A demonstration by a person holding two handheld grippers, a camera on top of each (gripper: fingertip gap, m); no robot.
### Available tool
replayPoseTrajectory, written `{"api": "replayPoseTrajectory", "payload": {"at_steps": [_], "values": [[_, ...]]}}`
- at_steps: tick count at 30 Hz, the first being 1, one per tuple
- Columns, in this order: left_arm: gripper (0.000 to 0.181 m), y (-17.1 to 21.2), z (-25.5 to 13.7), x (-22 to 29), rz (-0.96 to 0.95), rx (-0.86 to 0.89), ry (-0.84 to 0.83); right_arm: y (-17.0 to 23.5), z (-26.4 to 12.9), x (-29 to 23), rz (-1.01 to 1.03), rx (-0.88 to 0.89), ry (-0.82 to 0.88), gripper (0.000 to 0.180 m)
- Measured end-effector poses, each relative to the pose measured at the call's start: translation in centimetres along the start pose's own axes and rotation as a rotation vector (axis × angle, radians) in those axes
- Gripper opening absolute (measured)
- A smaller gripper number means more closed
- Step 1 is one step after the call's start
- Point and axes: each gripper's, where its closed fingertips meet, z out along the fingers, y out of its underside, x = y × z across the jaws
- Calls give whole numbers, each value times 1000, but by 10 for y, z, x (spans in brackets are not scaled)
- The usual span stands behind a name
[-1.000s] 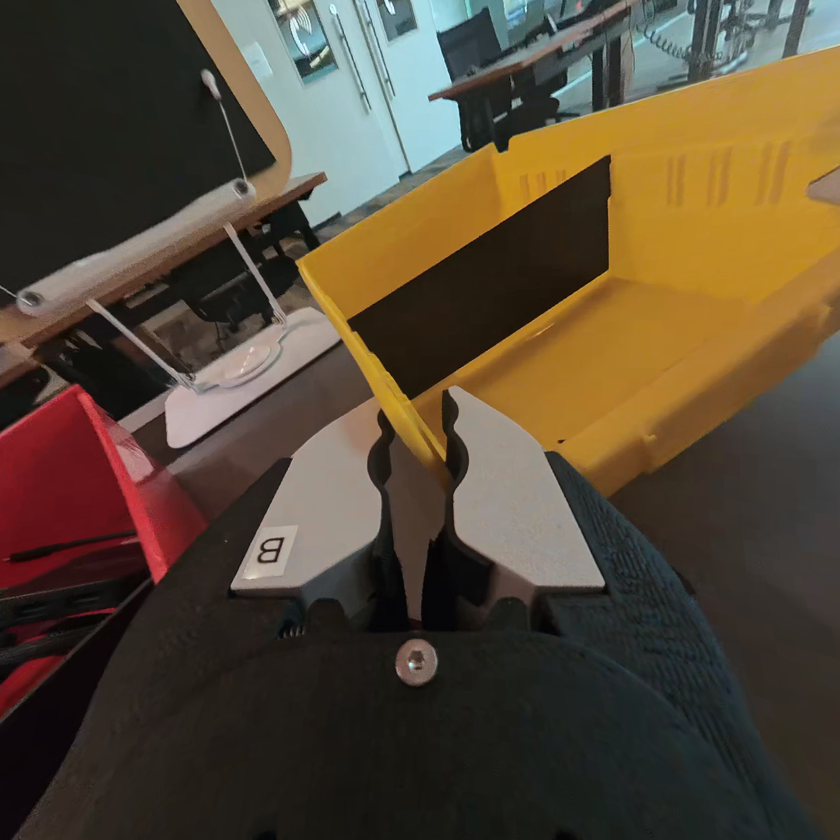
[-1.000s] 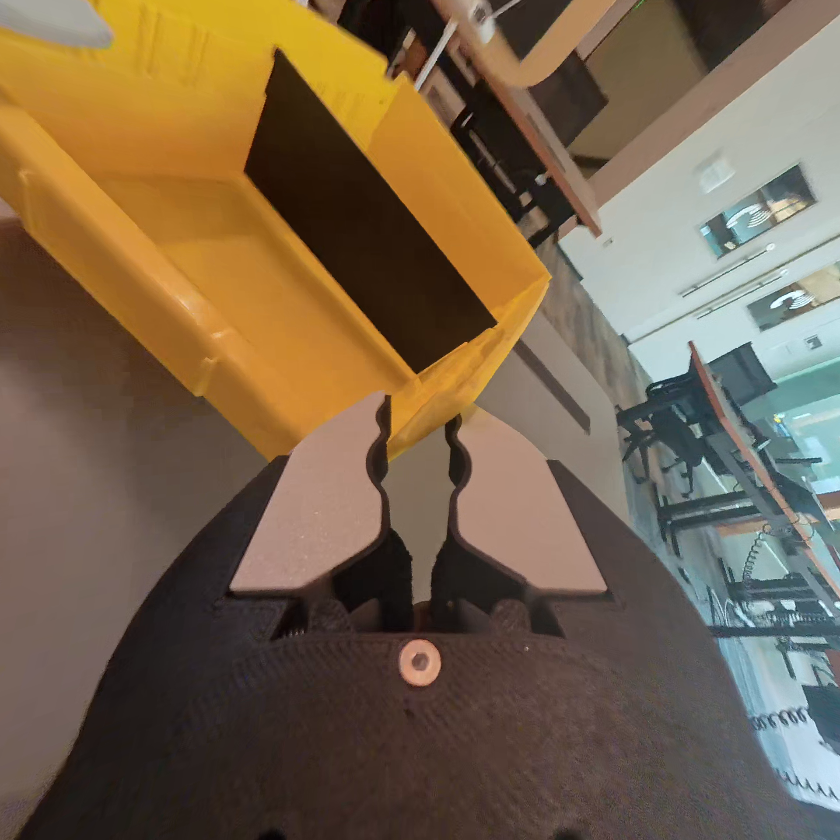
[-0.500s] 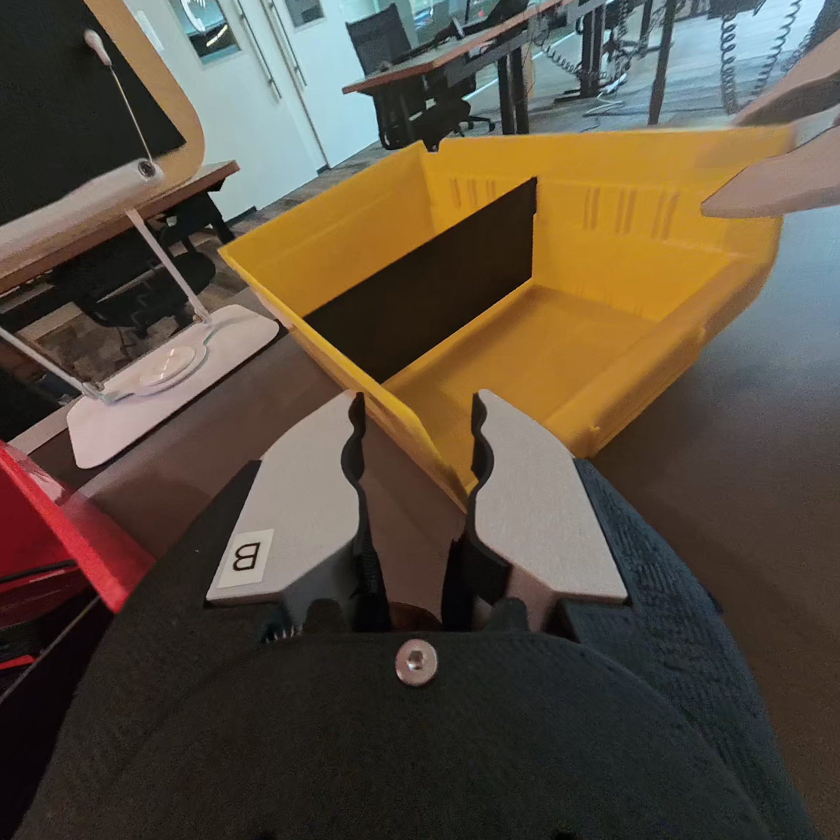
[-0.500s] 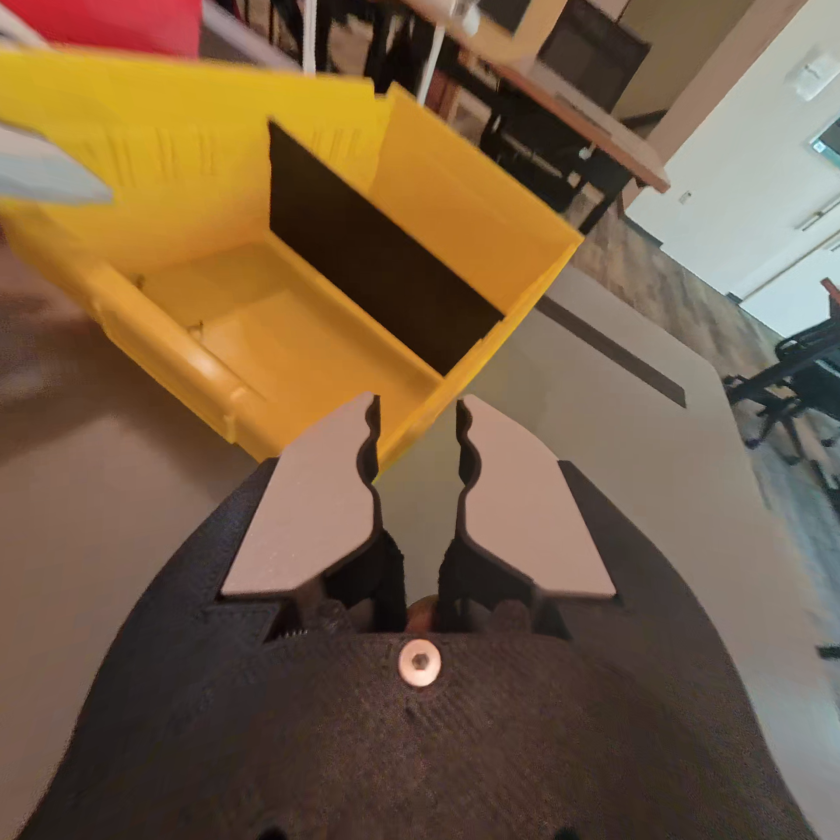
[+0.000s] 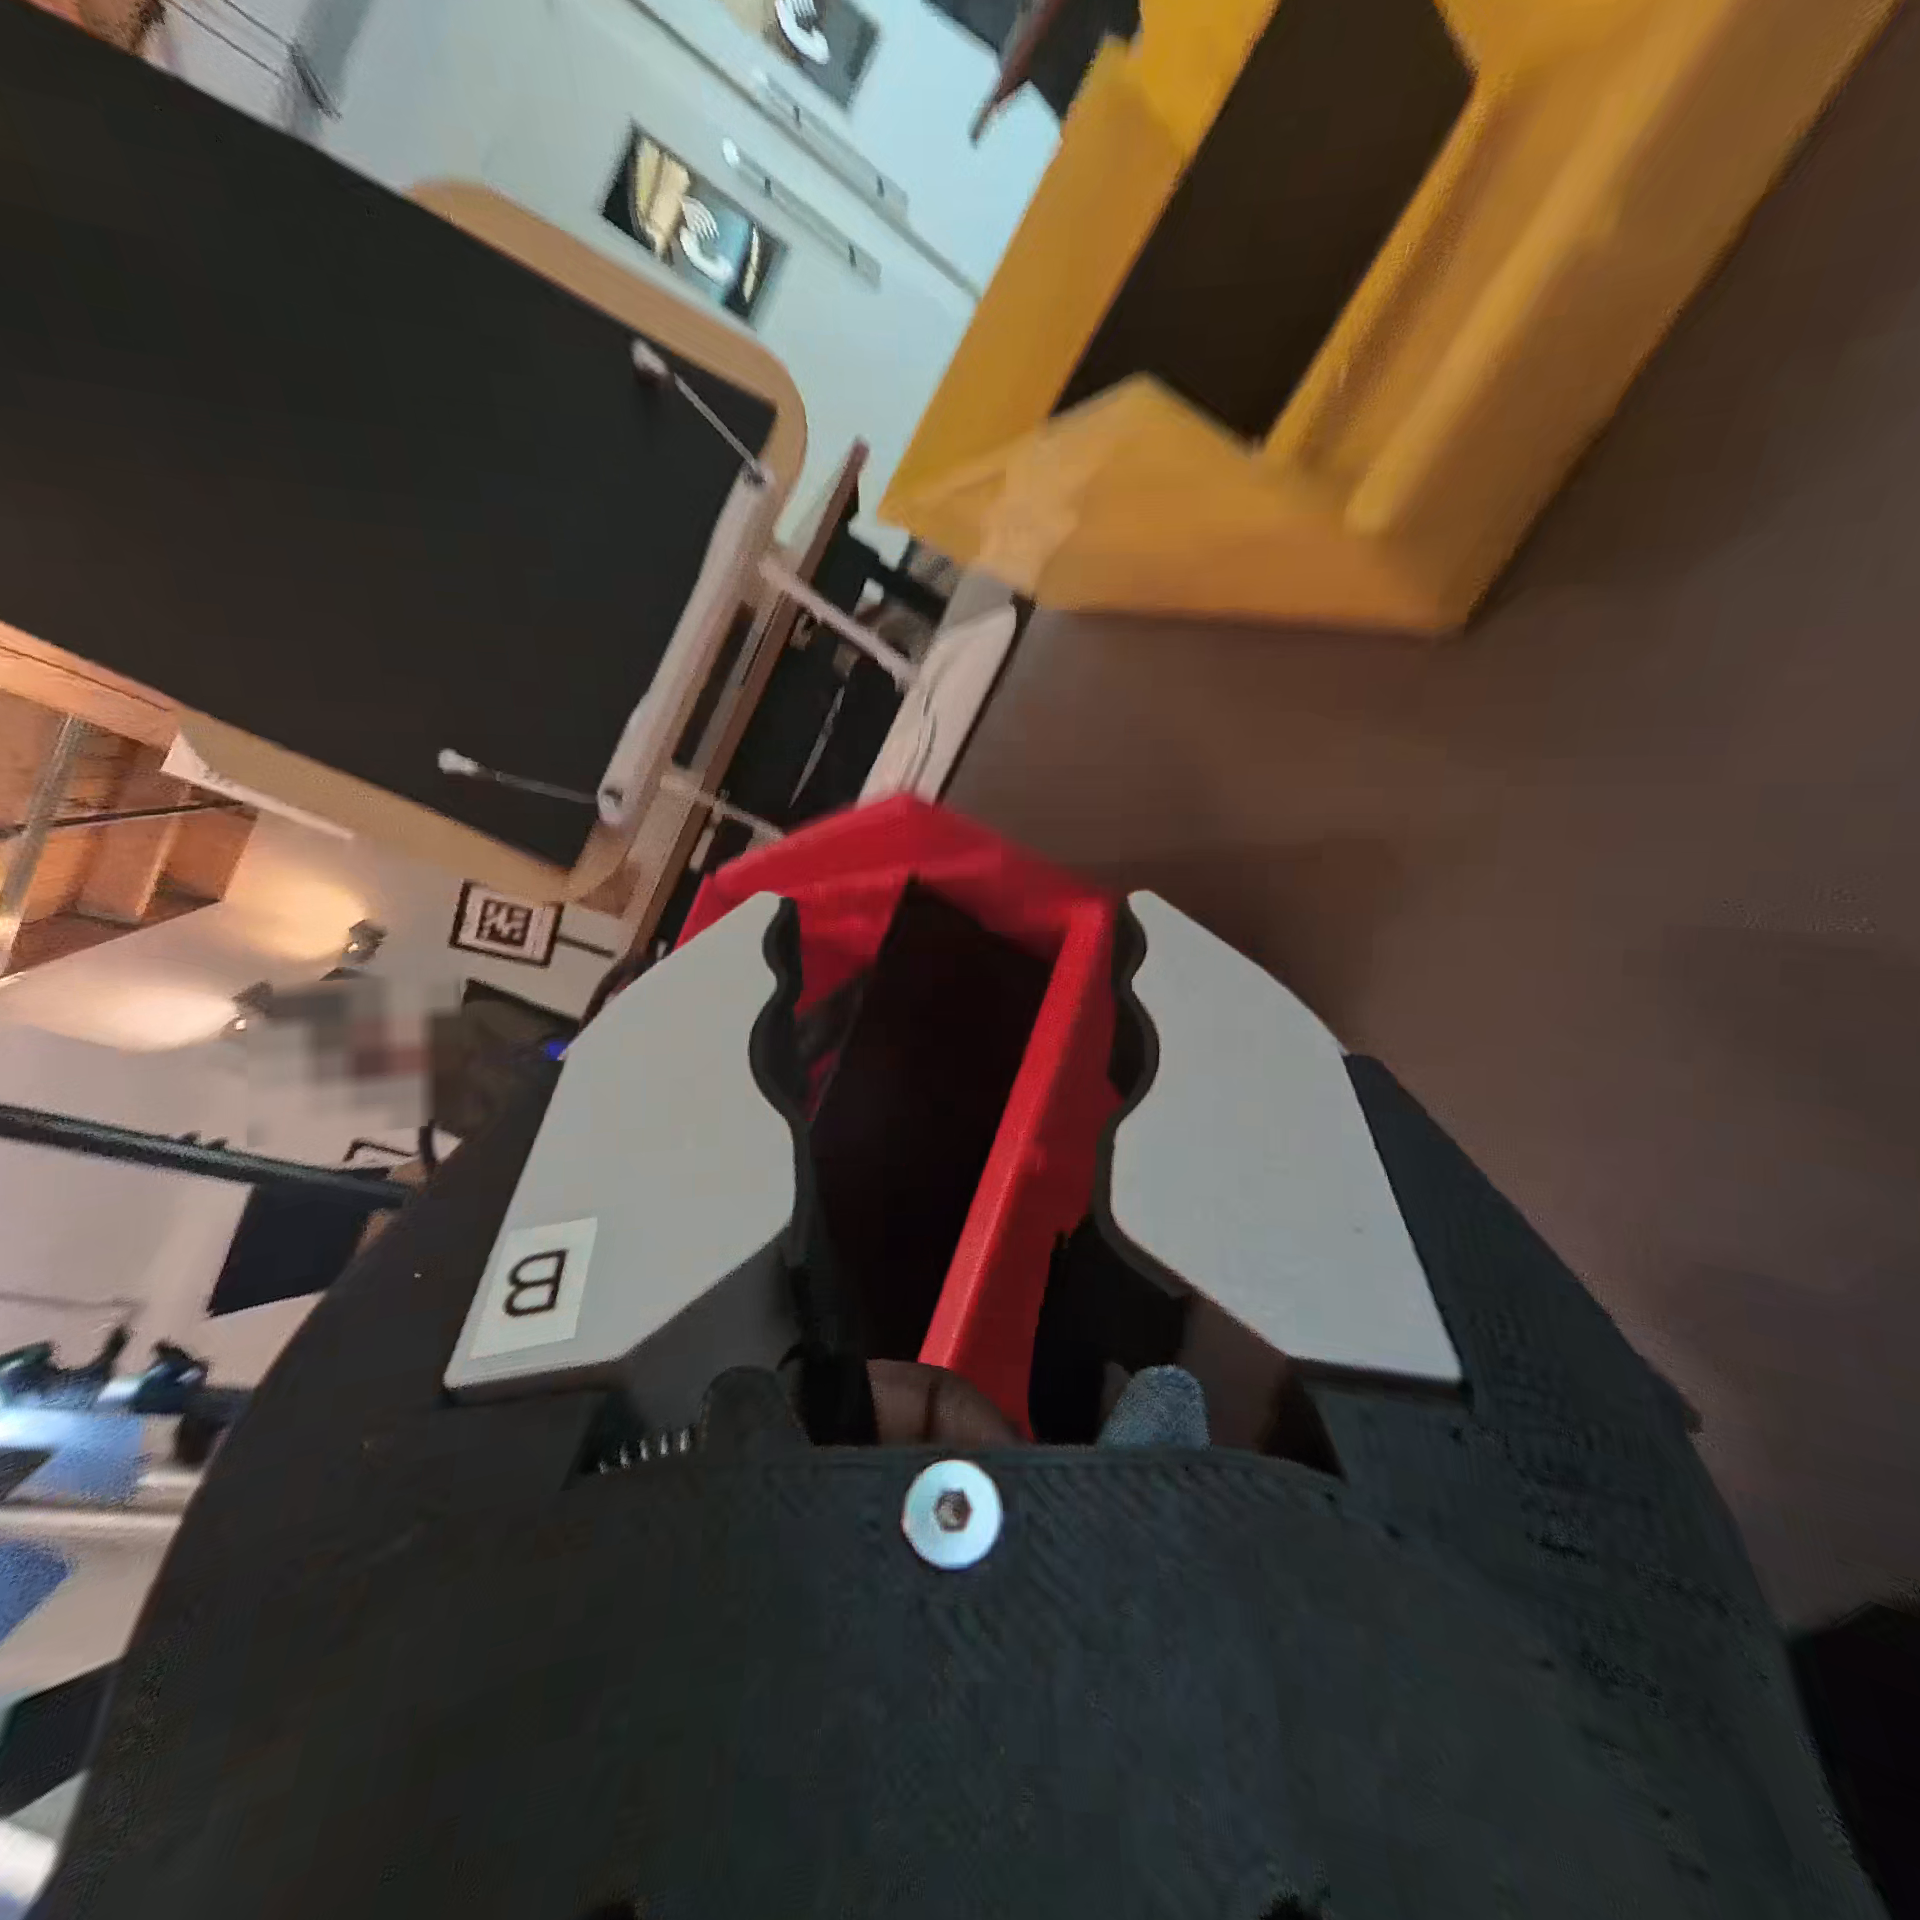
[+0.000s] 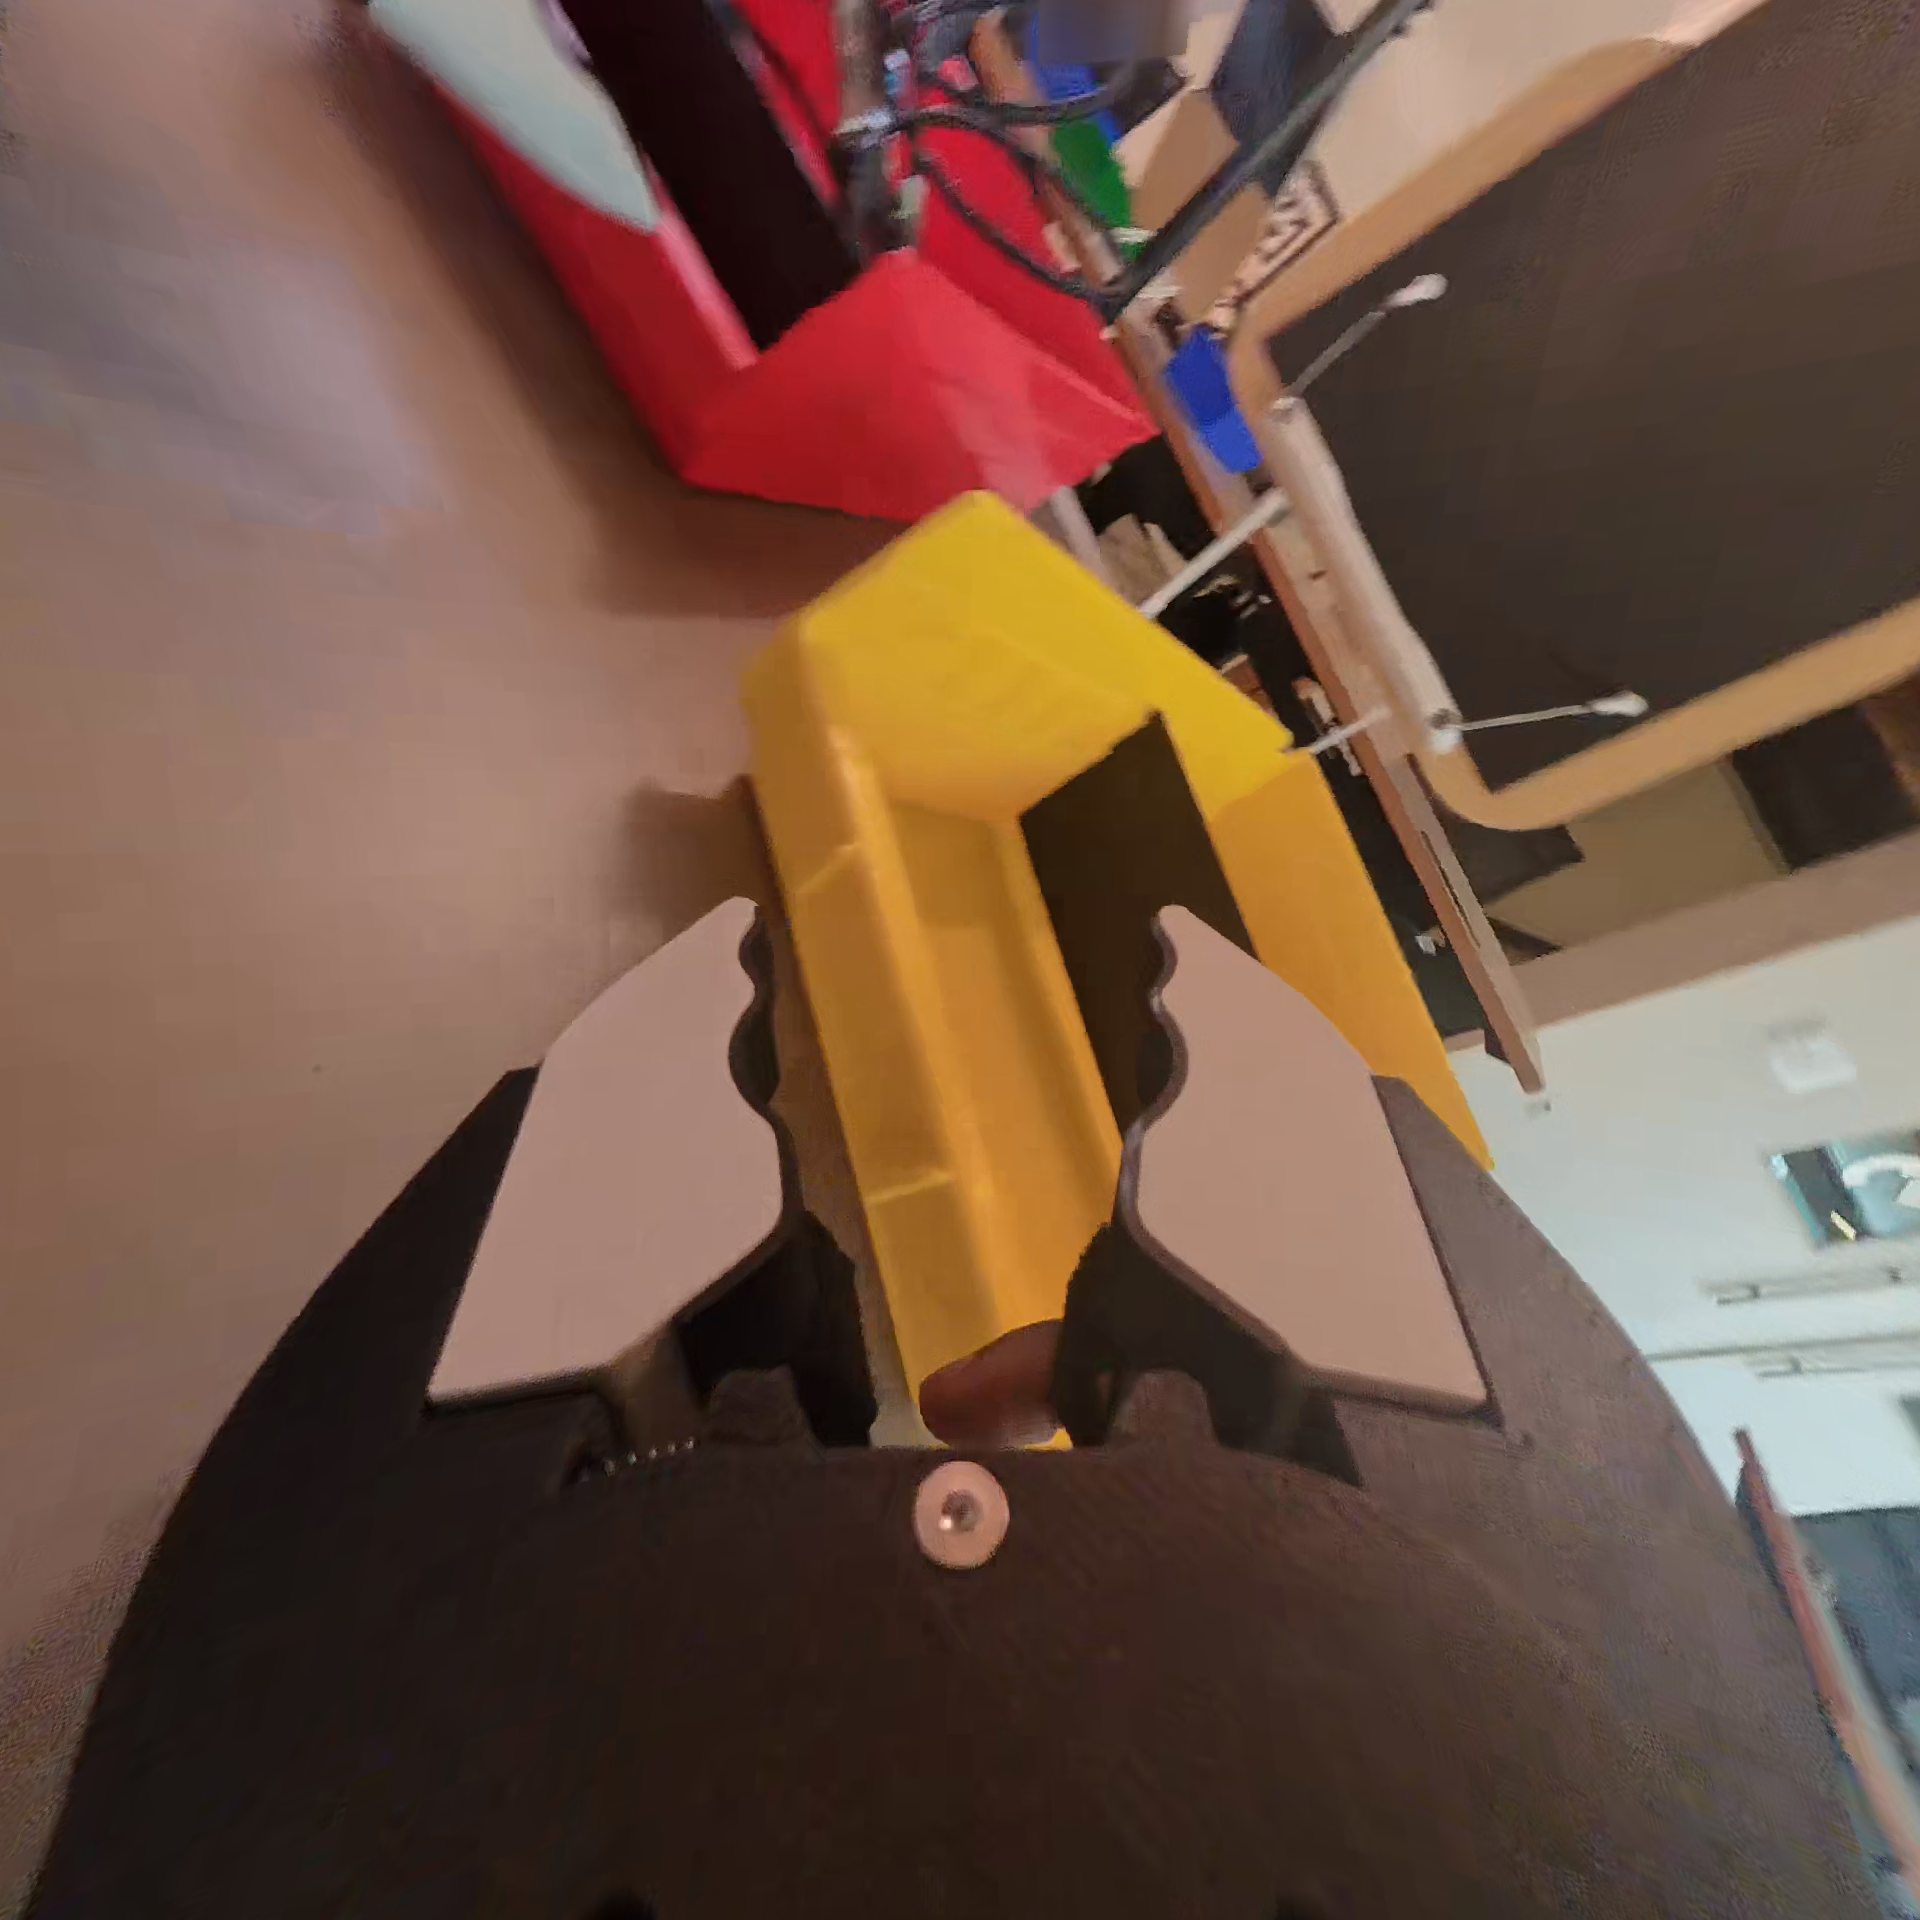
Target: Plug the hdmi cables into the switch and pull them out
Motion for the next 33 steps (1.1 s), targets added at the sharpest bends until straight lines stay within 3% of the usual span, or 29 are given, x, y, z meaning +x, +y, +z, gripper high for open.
{"api": "replayPoseTrajectory", "payload": {"at_steps": [6,10,21,33], "values": [[61,86,-9,14,73,-307,138,25,29,-38,-230,-223,-80,68],[51,120,-5,9,188,-450,117,38,38,-35,-325,-317,-21,54],[38,123,-5,10,194,-450,144,56,41,-15,-333,-465,90,34],[36,136,-22,5,108,-493,165,63,32,-11,-329,-537,79,34]]}}
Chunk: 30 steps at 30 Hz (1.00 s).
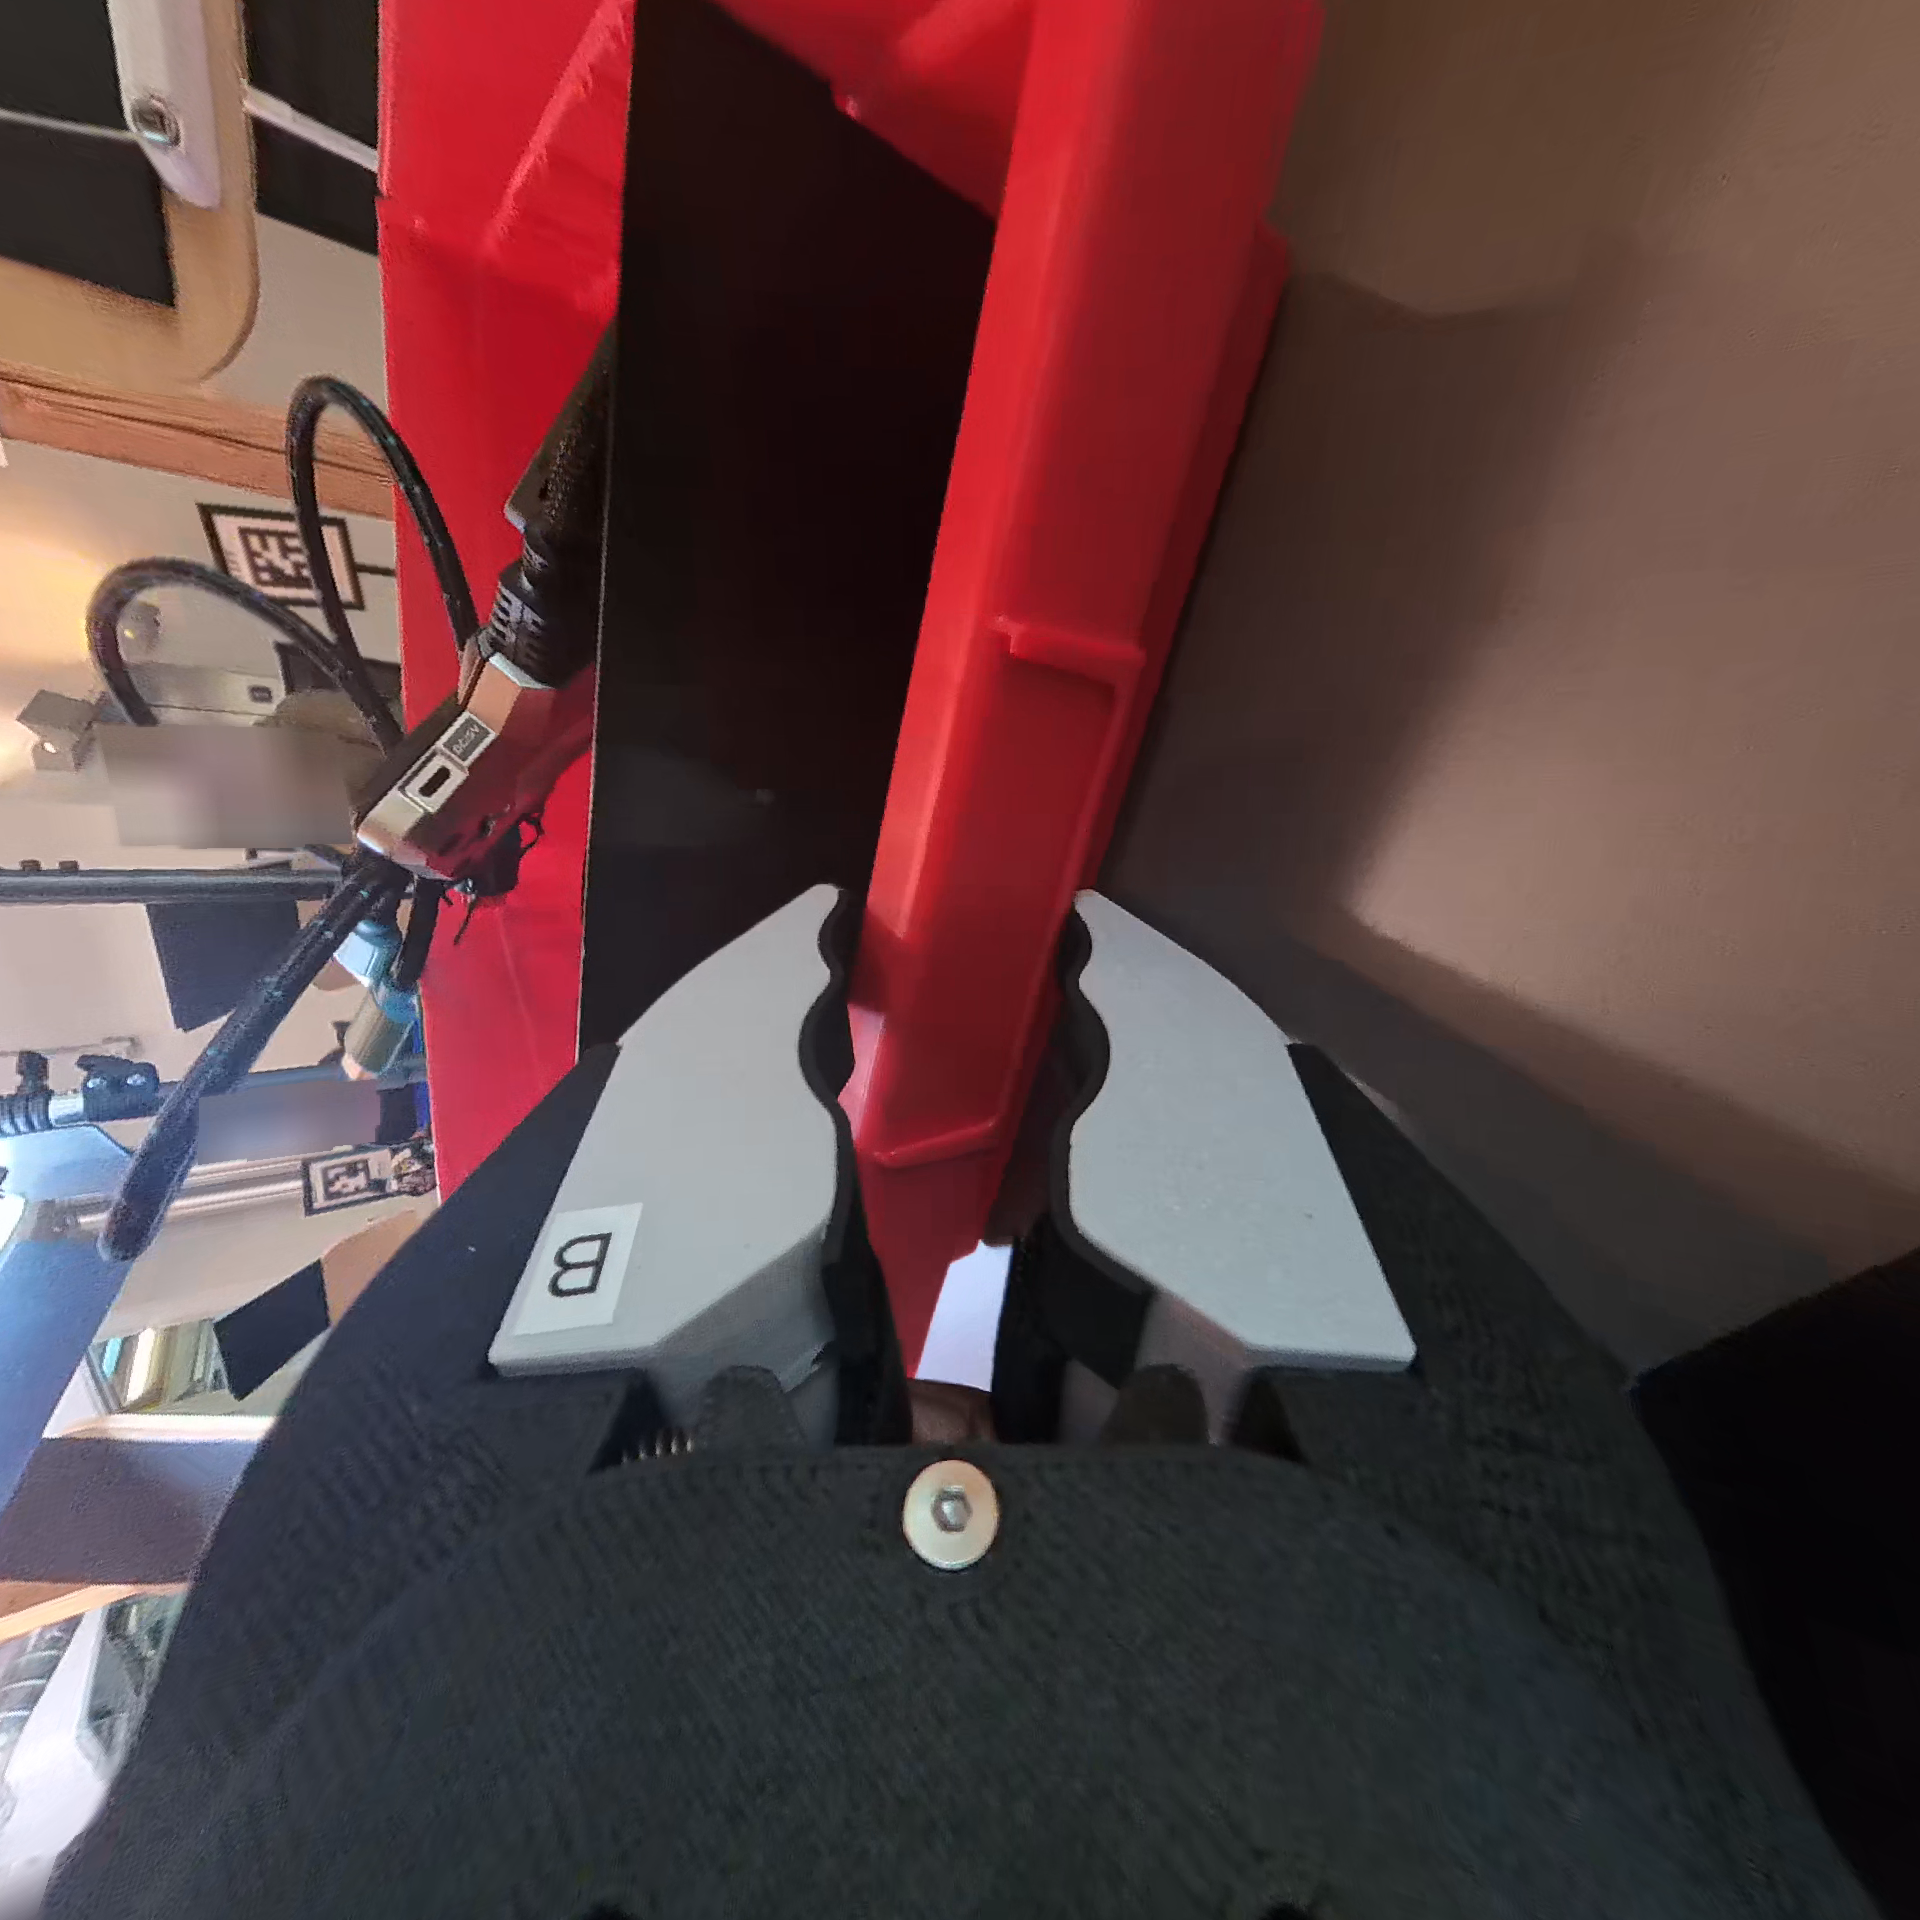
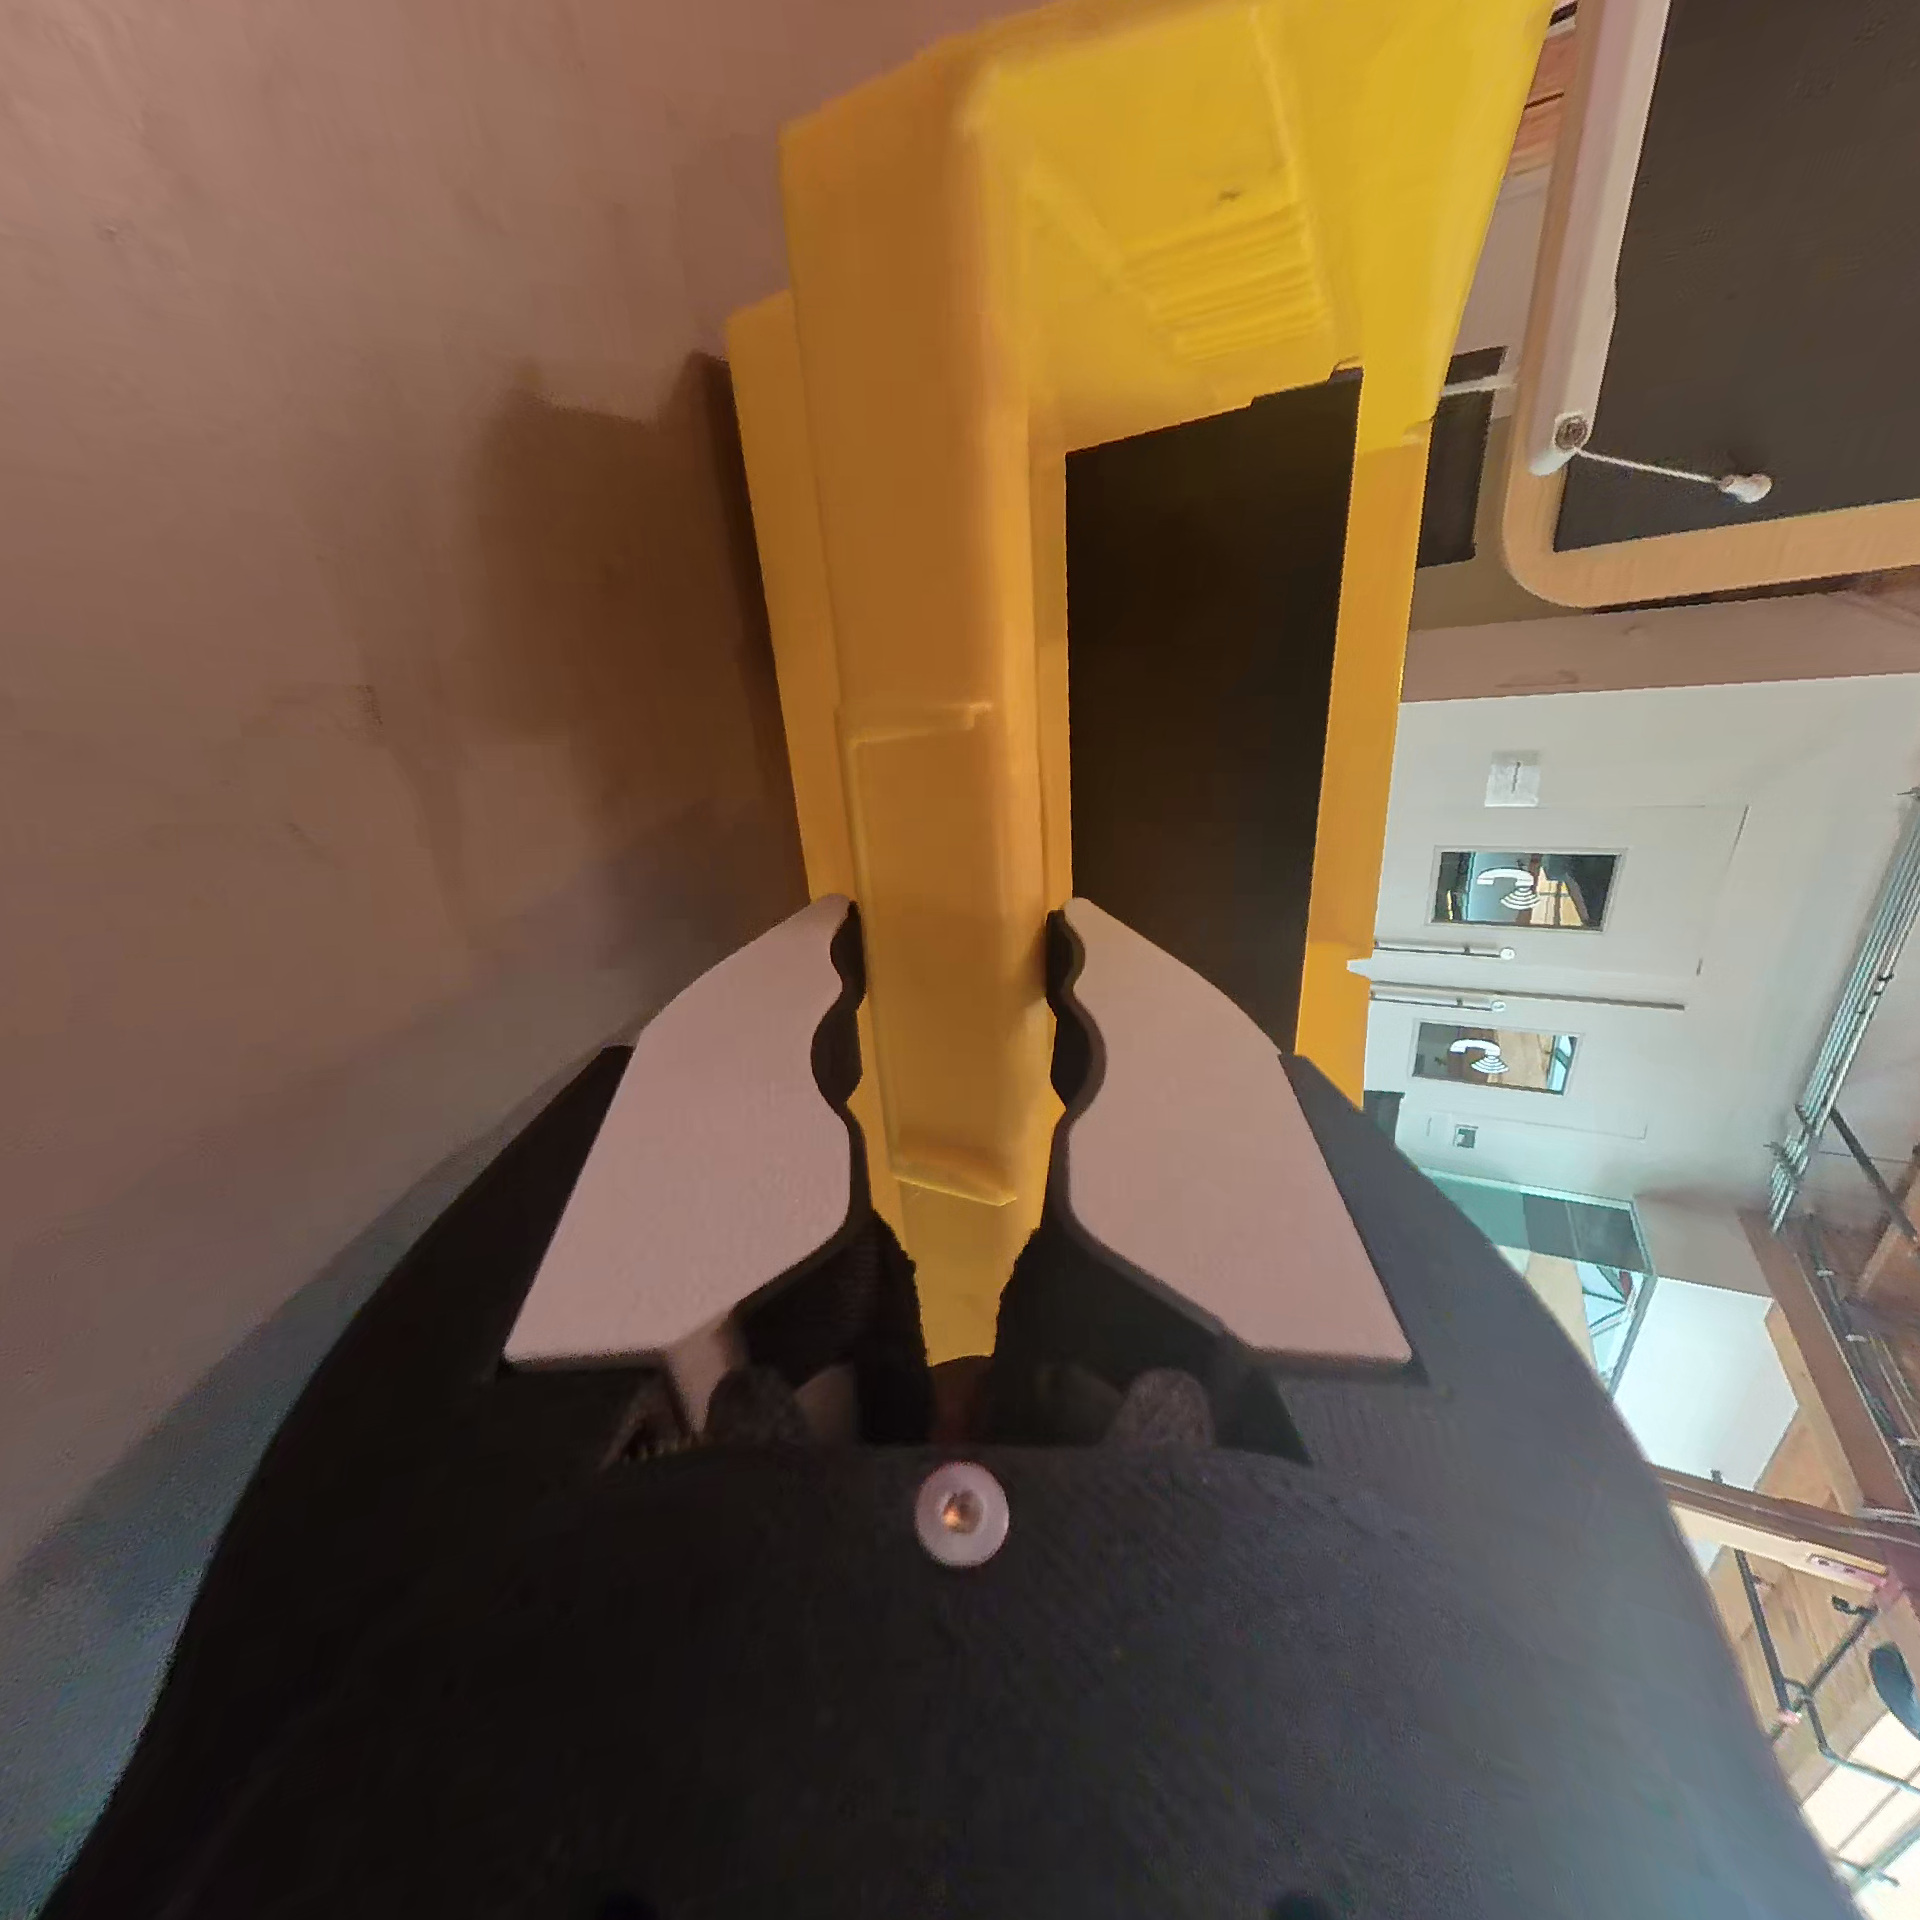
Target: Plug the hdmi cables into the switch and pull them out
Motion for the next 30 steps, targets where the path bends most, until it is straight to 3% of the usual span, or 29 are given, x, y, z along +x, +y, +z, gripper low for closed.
{"api": "replayPoseTrajectory", "payload": {"at_steps": [11,30], "values": [[37,42,-15,-5,-38,-32,2,39,-1,6,52,-153,-41,34],[37,162,-49,-24,-56,-252,-18,164,-37,14,139,-392,-55,34]]}}
